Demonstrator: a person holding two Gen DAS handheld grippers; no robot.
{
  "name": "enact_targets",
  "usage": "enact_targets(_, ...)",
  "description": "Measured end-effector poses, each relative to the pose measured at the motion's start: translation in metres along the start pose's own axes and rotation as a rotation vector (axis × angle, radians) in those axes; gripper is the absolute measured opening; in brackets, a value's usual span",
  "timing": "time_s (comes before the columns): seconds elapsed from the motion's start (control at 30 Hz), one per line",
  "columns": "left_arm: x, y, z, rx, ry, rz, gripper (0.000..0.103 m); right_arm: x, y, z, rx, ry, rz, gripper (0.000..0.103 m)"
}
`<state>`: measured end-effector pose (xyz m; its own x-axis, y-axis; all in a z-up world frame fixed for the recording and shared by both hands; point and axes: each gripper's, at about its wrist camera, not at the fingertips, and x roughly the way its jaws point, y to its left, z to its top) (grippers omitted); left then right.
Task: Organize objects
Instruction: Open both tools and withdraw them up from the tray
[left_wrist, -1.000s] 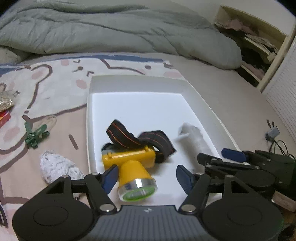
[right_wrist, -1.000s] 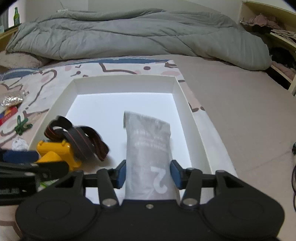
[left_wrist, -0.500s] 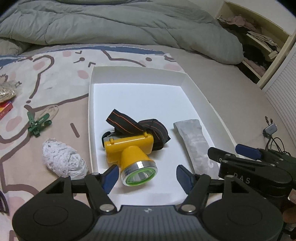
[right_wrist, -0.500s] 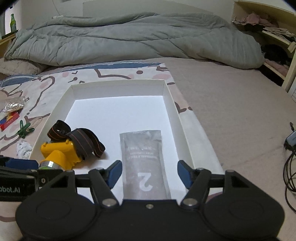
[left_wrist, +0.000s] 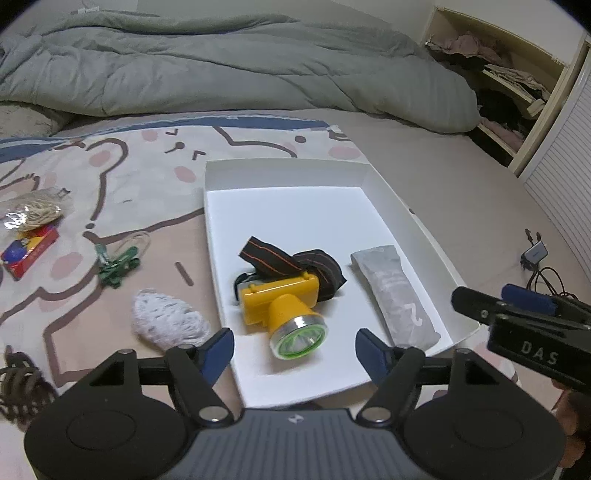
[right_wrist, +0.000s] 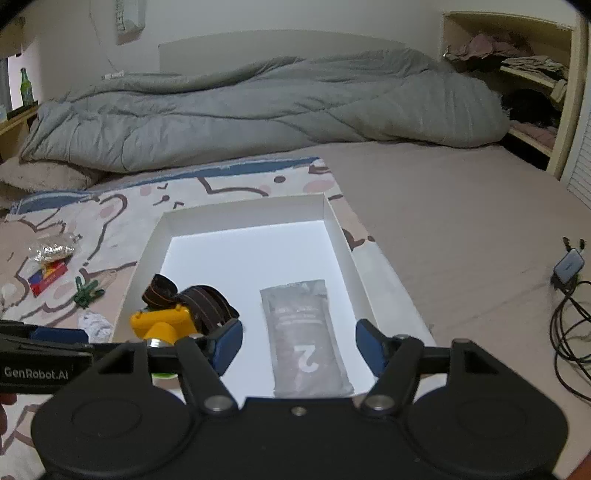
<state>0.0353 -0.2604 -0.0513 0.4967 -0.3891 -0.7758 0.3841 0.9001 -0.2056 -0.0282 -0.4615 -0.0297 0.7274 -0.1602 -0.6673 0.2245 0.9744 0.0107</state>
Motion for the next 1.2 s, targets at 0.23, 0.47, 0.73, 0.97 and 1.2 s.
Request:
enact_targets(0.23,-0.026,0.005,-0.005,0.018,-0.026,0.042,0.087,-0.028,0.008,-0.005,0.010,-0.028,-0.006,0.078)
enact_targets(0.47,-0.046,0.011,-0.012,0.031,-0.062,0.048,0.095,-0.050,0.014,-0.012,0.018,-0.049,-0.029,0.092)
enact_targets(0.73,-0.056,0.015,-0.026,0.049,-0.080,0.052,0.101,-0.073,0.021,-0.026,0.032,-0.072,-0.056,0.102)
enact_targets(0.97,-0.063,0.018,-0.036,0.077,-0.094,0.072,0.102,-0.085,0.023,-0.036,0.039,-0.087,-0.066,0.103)
enact_targets(1.2,-0.071,0.025,-0.039,0.068,-0.107,0.067,0.103,-0.090,0.028,-0.040,0.032,-0.096,-0.084,0.103)
